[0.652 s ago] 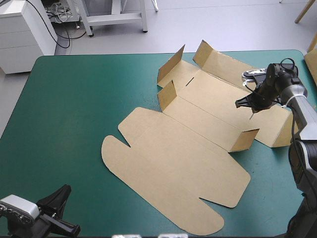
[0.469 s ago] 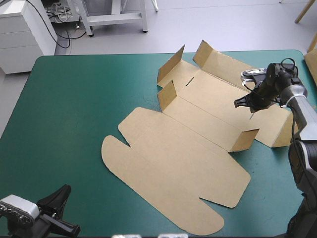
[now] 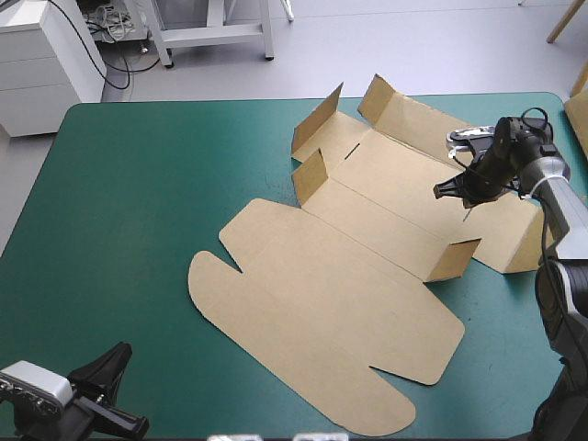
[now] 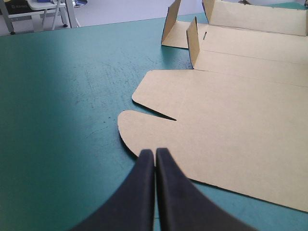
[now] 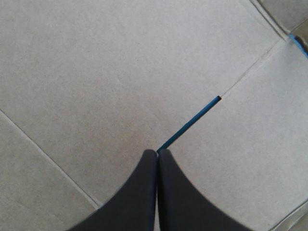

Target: Fold the box

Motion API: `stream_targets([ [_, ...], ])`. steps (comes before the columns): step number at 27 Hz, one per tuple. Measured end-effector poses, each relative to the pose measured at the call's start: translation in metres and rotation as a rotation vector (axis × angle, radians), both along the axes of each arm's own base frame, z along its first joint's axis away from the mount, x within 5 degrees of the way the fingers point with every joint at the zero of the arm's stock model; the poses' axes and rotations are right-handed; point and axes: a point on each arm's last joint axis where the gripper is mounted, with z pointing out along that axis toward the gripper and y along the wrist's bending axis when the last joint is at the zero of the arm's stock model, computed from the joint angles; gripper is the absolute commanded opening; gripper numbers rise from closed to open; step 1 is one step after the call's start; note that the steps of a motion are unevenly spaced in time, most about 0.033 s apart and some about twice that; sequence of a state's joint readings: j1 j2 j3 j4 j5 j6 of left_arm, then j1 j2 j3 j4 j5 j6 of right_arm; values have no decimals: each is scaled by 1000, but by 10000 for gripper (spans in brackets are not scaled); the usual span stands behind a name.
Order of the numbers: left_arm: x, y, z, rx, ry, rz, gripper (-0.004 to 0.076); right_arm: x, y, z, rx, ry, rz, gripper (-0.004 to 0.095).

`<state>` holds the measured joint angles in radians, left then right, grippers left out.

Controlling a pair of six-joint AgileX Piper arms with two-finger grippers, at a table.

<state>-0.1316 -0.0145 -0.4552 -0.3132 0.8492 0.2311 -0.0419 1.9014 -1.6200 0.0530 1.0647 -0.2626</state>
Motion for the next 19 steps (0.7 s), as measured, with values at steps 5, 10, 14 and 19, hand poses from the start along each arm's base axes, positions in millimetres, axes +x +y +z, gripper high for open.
stream_targets([
  [5, 0, 0, 0, 0, 0, 0, -8, 0, 0, 0, -1, -3, 0, -21],
  [10, 0, 0, 0, 0, 0, 0, -8, 1, -1, 5, -7, -6, 2, -21],
  [14, 0, 0, 0, 0, 0, 0, -8, 3, -2, 25, -28, -13, 1, -21],
  [19, 0, 0, 0, 0, 0, 0, -8, -3, -3, 61, -32, -89, -37, -21],
])
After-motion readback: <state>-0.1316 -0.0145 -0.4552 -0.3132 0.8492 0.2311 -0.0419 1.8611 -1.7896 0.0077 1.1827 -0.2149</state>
